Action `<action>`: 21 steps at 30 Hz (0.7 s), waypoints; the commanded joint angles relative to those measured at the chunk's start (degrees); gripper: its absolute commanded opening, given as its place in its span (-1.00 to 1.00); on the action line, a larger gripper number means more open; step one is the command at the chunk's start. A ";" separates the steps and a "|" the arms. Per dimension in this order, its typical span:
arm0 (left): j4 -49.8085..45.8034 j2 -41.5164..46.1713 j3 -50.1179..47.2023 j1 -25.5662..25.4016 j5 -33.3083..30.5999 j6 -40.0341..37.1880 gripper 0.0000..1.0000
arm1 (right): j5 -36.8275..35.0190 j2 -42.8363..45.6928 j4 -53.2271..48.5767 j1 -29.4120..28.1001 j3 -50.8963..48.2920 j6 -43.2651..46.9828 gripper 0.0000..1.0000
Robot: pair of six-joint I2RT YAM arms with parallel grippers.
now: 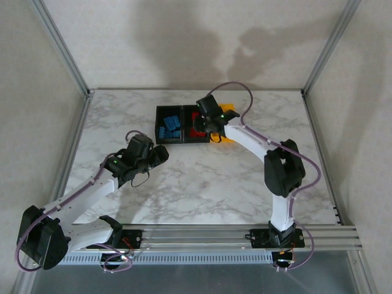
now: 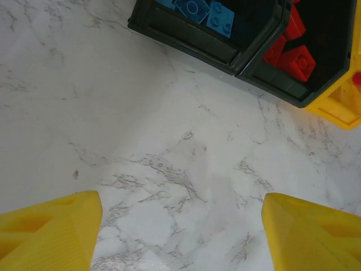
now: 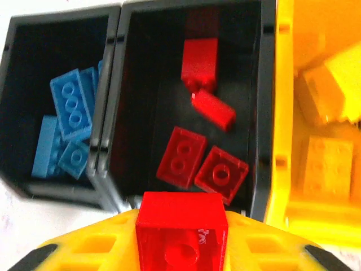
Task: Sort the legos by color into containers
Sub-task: Place the lego in the container.
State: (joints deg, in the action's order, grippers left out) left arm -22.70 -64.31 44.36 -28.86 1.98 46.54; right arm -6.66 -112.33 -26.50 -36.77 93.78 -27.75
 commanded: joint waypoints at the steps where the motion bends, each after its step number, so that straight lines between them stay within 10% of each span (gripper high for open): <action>1: -1.14 0.53 0.91 -0.67 -0.65 0.65 0.49 | 2.93 -5.14 0.56 1.38 6.94 1.21 -0.31; 21: -2.39 -1.61 0.47 -0.67 -2.76 -0.05 0.49 | 7.87 -23.01 -1.12 3.37 25.08 0.11 -0.23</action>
State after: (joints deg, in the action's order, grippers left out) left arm -23.83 -65.78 44.36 -29.08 0.67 46.70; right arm 0.32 -134.13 -26.83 -33.82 116.86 -27.66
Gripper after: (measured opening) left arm 0.747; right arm 0.384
